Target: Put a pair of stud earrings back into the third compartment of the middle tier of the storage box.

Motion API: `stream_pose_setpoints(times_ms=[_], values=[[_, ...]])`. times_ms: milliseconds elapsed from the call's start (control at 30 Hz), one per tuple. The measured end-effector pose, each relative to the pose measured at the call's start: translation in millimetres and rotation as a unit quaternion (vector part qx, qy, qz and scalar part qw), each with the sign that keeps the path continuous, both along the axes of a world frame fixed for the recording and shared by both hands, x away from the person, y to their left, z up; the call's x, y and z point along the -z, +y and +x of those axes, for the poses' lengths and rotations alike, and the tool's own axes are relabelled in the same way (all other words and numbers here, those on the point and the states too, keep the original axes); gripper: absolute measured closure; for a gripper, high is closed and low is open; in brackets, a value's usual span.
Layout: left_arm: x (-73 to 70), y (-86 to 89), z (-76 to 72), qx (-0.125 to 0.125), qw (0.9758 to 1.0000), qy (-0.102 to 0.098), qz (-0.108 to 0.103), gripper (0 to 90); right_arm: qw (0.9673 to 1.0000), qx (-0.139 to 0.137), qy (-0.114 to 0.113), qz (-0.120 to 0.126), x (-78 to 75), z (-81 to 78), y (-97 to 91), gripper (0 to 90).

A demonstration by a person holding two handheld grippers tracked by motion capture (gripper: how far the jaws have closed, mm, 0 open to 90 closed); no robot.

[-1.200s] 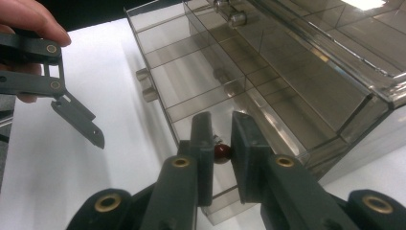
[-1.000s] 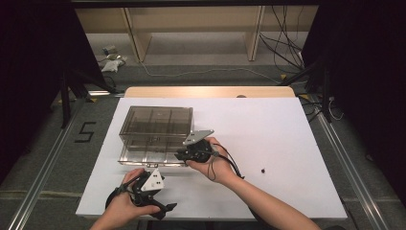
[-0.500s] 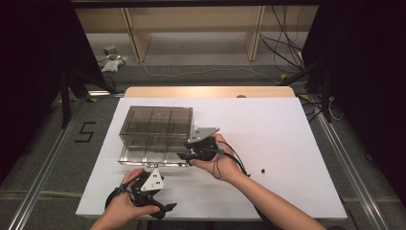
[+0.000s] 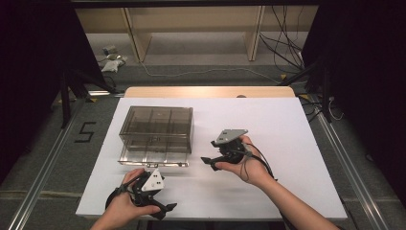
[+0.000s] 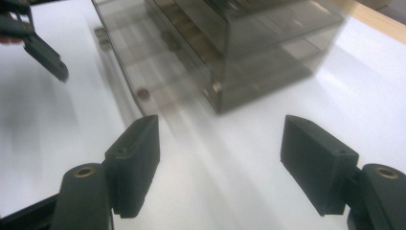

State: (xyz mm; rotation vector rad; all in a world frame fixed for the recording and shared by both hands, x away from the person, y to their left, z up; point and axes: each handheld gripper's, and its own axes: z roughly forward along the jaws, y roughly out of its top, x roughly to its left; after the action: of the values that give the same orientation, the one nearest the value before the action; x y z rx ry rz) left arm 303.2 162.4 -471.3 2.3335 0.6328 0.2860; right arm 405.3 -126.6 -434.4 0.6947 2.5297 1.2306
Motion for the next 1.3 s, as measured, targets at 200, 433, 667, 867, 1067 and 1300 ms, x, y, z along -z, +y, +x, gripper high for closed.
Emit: stream_pose_setpoints(times_ms=[200,433,667,867,1067,1300], values=[[0.1,-0.1,0.1,-0.001,1.0000,-0.001,0.000,5.2,0.9995,0.023,0.011,-0.016,2.0,-1.6,-33.5,31.1],[-0.2,0.2,-0.2,-0.001,1.0000,-0.001,0.000,5.2,0.9981,0.052,0.018,-0.028,2.9,-5.9,-67.1,31.2],[-0.4,0.3,-0.5,-0.002,1.0000,-0.002,0.000,5.1,0.9952,0.085,0.027,-0.040,6.7,-13.7,-97.7,32.5],[-0.5,0.3,-0.4,-0.002,1.0000,-0.002,0.000,5.1,0.9904,0.114,0.044,-0.066,17.4,-22.8,-121.2,33.4],[-0.5,0.2,-0.6,-0.001,1.0000,-0.001,0.000,5.1,0.9839,0.141,0.075,-0.081,27.3,-30.5,-133.3,34.6],[-0.5,0.4,-0.9,-0.001,1.0000,-0.001,-0.002,5.1,0.9783,0.164,0.098,-0.081,35.4,-32.1,-132.9,39.4]])
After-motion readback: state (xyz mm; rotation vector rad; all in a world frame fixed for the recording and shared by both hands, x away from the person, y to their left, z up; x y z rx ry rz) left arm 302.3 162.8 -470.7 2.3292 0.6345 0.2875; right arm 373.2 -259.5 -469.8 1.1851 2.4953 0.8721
